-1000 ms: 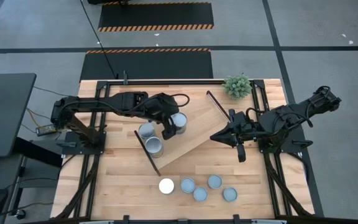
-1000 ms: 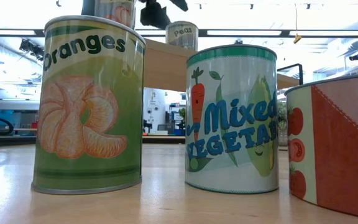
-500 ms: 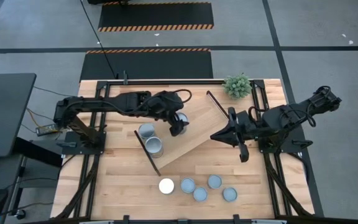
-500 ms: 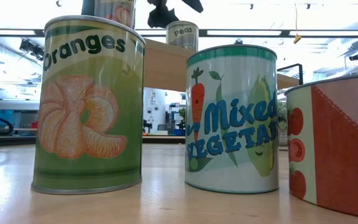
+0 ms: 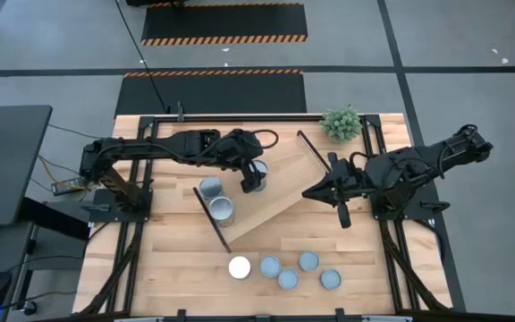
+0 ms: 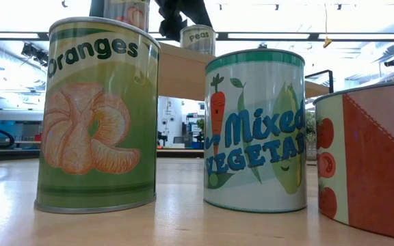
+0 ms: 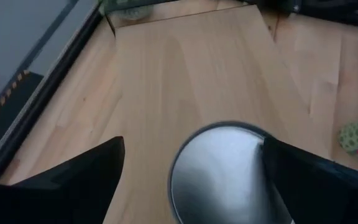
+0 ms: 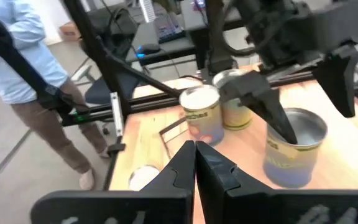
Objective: Pick and place cans onto a shelf
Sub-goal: Put the canned peas on the shelf
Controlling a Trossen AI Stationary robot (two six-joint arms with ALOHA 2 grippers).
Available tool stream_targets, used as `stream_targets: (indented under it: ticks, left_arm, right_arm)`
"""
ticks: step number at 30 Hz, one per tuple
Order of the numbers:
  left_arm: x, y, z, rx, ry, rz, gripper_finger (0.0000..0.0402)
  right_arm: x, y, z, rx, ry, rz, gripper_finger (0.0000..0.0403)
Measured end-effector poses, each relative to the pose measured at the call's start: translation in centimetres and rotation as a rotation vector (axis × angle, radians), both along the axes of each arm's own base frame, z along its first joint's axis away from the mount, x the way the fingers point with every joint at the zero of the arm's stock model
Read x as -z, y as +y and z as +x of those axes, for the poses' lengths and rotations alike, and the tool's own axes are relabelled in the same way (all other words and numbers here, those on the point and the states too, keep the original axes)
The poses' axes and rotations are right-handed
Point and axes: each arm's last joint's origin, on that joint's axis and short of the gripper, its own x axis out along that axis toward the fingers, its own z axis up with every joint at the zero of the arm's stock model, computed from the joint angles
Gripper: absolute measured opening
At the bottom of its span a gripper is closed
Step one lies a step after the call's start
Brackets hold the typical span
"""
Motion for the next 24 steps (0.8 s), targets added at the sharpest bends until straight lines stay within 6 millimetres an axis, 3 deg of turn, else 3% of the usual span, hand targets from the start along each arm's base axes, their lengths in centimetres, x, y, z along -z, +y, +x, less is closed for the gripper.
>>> stream_targets:
  ticks: [10,19,24]
  left_arm:
    - [-0.2,0.0,-0.5,-0.02,0.021,-0.08,0.0386]
    - [-4.8,0.9,-0.9,-0.034,-0.082,-0.002,0.0386]
    - [-3.4,2.3,0.3,-0.08,-0.056,-0.018,0.0386]
  right_arm:
    - [0.1,0.0,0.0,-0.007,0.01,-0.01,0.0017]
    - [0.1,-0.3,0.1,0.013,0.006,-0.007,0.0017]
    - [-0.3,-0.5,0.3,0.026,-0.03,0.007,0.0017]
